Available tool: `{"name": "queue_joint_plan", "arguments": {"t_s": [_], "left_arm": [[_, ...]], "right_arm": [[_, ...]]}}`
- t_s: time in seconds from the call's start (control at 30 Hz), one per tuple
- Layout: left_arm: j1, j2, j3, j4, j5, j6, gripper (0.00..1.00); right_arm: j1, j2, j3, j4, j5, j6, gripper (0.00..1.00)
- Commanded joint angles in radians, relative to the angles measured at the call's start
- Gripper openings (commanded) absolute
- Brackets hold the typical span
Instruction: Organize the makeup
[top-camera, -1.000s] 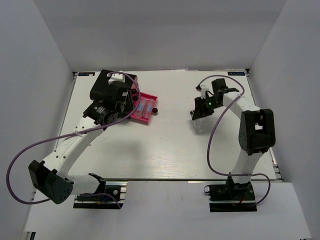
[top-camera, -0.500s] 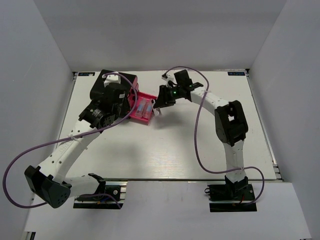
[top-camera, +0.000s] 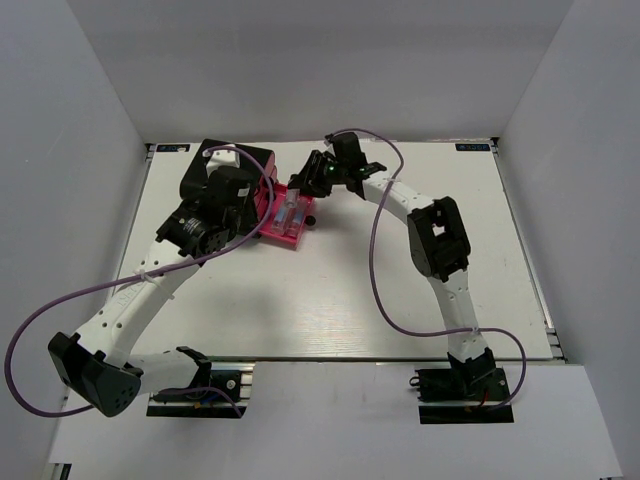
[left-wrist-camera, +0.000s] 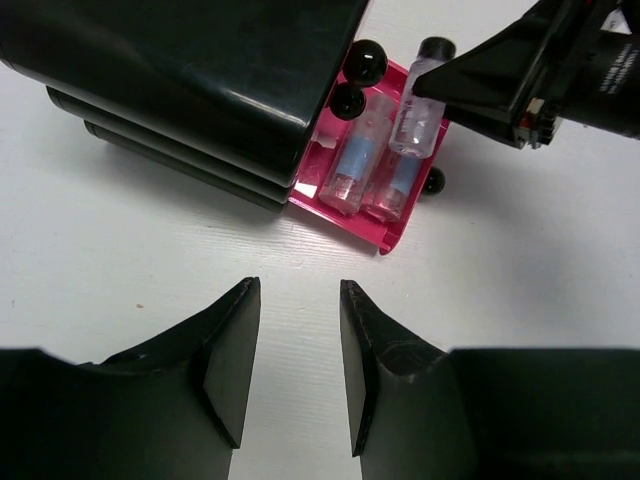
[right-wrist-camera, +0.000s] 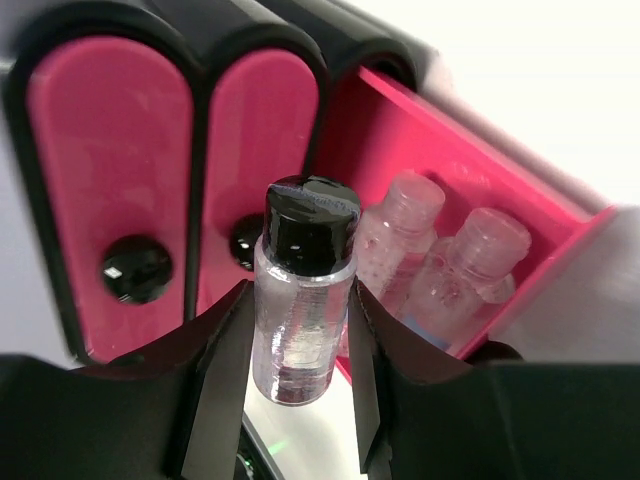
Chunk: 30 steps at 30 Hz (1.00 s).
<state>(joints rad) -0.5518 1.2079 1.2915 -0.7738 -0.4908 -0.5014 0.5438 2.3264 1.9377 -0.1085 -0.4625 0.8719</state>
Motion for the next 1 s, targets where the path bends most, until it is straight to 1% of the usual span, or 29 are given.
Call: {"name": "queue_joint_plan", "arguments": {"t_s": [0.0,0.33,0.73,0.97], "left_arm": [[0.006,-0.021,0.045,-0.009,-0.022,0.02,0.48],[0.006,-0.021,0.045,-0.007,-0.031,0.041,0.48],[0.006,-0.038,0.026,-0.007,-0.031,0.043,0.49],[0.006,-0.034,0.028,-0.01,-0.022,0.044,0.48]], "right_arm": [[0.041,0.001,0.061,0.029,0.036,0.064,0.0],[0.079,-0.004,0.023,0.02,0.056,0.076,0.0],[0.091,-0.022,-0.029,0.027,0.064,0.078,0.0],[0.099,0.001,-0.017,0.043,0.07,0.075,0.0]]}}
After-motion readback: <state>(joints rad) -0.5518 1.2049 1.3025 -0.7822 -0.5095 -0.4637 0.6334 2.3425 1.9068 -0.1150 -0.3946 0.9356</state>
